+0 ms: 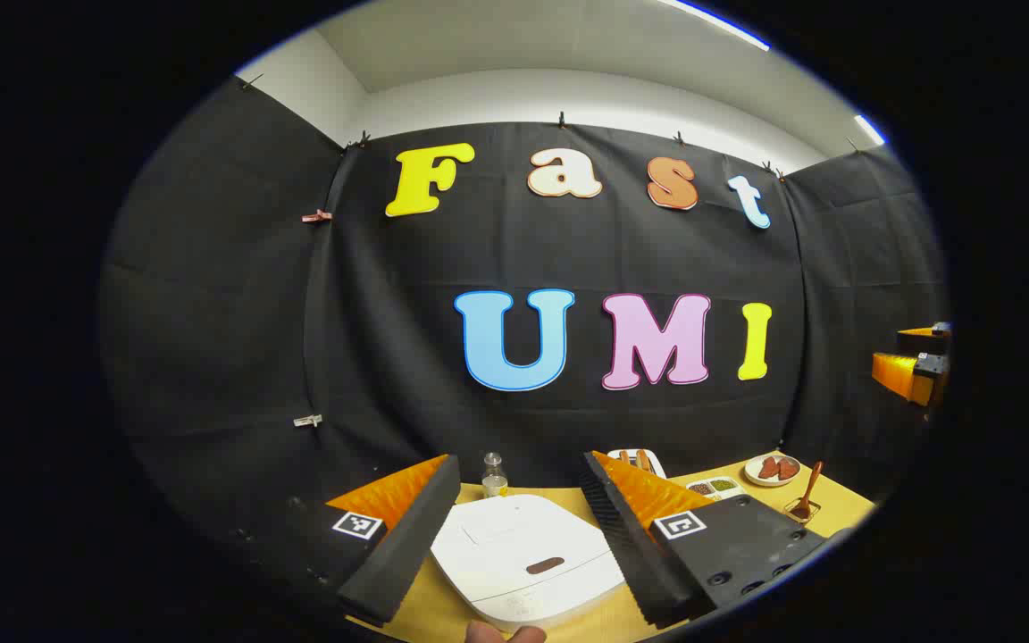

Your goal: Close the left gripper, press the button to open the rice cooker; take a wooden spoon from the chopstick holder with the right hand, scoop a spoonful of rice and pour it into the rice cooker, then put the wooden spoon back into the chopstick holder.

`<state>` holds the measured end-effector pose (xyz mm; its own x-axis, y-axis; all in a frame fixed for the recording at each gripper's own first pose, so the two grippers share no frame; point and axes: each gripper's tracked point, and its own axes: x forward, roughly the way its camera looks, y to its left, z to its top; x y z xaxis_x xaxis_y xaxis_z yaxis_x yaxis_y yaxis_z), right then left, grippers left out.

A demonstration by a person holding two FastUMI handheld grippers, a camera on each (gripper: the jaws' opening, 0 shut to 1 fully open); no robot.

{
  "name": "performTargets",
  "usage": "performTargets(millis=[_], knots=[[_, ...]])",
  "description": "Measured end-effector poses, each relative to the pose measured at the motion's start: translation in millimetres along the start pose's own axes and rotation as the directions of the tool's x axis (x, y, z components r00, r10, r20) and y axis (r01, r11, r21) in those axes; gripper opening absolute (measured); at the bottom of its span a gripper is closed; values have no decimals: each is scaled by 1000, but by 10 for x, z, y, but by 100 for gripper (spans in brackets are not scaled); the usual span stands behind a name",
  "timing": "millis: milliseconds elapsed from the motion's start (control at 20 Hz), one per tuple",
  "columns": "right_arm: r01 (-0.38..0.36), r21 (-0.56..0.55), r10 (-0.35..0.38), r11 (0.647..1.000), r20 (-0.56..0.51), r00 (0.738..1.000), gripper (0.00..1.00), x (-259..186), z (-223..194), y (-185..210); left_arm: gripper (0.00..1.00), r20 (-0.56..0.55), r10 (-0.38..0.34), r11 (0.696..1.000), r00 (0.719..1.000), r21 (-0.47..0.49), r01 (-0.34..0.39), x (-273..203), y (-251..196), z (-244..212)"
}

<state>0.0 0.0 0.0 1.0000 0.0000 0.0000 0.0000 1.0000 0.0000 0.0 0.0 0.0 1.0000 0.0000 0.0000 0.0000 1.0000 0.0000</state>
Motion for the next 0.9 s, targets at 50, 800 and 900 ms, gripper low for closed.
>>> performTargets(millis=[50,800,900], knots=[[0,-2,0,1000,1,1000,98,-1,-5,-1,94,-3,0,1000,1000,-2,0,0,-6,-15],[3,-13,-3,1000,-3,1000,98,-34,-3,6,94,-19,-4,1000,1000,-12,4,-1,-13,-71],[0,-18,0,1000,6,1000,98,-32,33,6,94,-20,-3,1000,1000,-17,3,-4,-6,-61]])
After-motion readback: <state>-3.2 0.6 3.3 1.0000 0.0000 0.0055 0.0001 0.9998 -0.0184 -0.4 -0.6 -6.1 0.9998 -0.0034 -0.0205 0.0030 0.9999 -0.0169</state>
